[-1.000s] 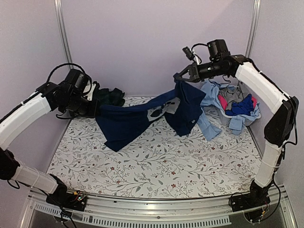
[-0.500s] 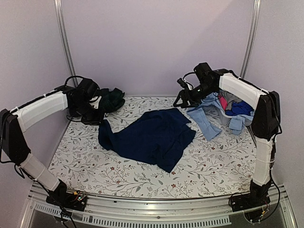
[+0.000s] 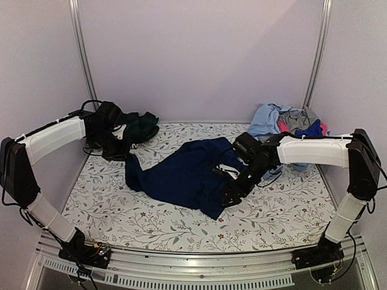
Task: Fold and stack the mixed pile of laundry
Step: Flatten out the crumpled T-shirt at the center of the board.
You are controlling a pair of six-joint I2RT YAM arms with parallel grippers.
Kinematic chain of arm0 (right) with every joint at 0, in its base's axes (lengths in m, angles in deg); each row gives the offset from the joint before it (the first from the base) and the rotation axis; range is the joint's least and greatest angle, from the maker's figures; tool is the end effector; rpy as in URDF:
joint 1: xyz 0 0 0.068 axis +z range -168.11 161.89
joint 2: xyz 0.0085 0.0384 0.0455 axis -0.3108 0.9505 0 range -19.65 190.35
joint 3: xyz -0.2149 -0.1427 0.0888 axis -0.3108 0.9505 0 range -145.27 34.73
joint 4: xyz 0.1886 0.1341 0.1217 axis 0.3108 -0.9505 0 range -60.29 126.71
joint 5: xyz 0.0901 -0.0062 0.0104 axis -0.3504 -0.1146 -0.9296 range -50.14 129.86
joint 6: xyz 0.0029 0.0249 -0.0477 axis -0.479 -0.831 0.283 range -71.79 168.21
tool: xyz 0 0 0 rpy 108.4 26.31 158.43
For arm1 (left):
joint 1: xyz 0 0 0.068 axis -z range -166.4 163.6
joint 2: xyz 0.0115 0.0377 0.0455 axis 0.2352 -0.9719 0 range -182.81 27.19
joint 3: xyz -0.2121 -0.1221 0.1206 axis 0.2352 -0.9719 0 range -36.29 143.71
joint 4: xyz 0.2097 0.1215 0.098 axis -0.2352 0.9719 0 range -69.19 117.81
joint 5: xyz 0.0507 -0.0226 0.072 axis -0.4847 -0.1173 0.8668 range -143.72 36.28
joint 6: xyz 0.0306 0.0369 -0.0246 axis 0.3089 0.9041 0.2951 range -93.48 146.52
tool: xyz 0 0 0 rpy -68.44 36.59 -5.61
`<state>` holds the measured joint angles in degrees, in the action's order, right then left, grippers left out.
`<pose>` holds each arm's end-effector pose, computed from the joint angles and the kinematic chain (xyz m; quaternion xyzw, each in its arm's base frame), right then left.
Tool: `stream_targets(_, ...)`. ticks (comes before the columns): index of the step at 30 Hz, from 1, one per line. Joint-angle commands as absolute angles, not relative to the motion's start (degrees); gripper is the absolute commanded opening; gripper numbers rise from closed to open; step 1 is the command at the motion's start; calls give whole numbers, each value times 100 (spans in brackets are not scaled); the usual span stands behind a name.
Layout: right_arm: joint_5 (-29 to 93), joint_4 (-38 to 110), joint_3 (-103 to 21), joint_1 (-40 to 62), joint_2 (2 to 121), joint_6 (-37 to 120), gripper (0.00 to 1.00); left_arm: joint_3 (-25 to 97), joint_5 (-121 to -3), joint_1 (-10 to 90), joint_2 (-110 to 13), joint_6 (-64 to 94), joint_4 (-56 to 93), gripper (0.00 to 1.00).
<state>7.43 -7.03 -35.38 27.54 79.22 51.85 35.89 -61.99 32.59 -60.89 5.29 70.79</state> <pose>0.2211 0.2533 0.2099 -0.4343 0.8449 0.3100 0.0374 0.2894 -0.1049 0.2683 -0.0040 0.9755 -0.1379 0.1715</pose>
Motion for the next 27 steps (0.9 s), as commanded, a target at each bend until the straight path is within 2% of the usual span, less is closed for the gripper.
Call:
stream_targets(1,934,233,-3133,2668,8074,4962,74,3592,-6356,3184,-6044,557,6979,0)
stream_targets(6,1053,542,-3089,2722,8429,4857,77,3559,-6367,3179,-5980,551,6977,0)
stream_targets(15,1133,660,-3484,2830,9163,4676,74,3476,-6372,3162,-5933,567,6928,0)
stream_targets(16,1164,585,-3585,2832,9255,4669,71,3466,-6386,3160,-5928,565,6914,0)
stream_targets(19,1164,415,-3817,2838,9311,4686,57,3431,-6393,3160,-5909,559,6861,0)
stream_targets(21,1141,299,-3939,2838,9176,4674,36,3408,-6393,3153,-5903,552,6834,0)
stream_targets(23,1159,123,-4074,2838,9033,4663,9,3394,-6370,3144,-5871,549,6790,0)
stream_targets(24,1210,34,-4123,2838,8906,4654,1,3386,-6368,3132,-5850,534,6754,0)
stream_targets(27,1712,-467,-4363,2819,8565,4626,0,3445,-6351,3021,-5757,484,6645,0)
